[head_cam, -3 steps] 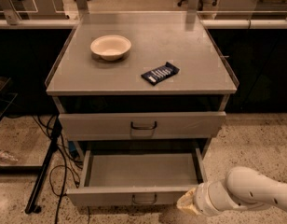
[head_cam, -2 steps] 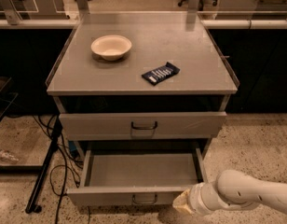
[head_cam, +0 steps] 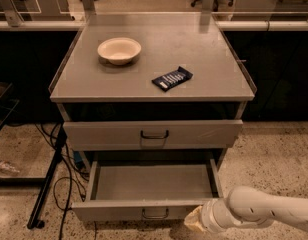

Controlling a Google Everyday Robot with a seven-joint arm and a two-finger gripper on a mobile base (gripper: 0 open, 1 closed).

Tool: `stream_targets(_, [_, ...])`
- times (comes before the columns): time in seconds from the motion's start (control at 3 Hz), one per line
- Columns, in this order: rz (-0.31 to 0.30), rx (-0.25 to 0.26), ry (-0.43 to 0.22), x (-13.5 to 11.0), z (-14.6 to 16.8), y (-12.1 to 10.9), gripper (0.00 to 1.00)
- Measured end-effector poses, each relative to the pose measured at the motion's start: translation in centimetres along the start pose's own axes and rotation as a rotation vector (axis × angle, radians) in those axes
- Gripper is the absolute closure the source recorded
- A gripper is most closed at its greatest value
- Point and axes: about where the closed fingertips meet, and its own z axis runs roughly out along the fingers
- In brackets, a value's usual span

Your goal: Close middle drawer

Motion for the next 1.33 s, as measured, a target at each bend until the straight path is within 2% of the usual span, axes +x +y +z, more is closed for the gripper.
stream_targets(0.67, [-0.004,0.002,0.002,-0.2,0.2,0.0,0.28])
stream_targets(1.0, [-0.093,0.043,0.0,-3.0,0.4,-2.3,0.04])
stream_targets(1.33, [-0.093,0.043,0.0,-3.0,0.4,-2.2,0.0])
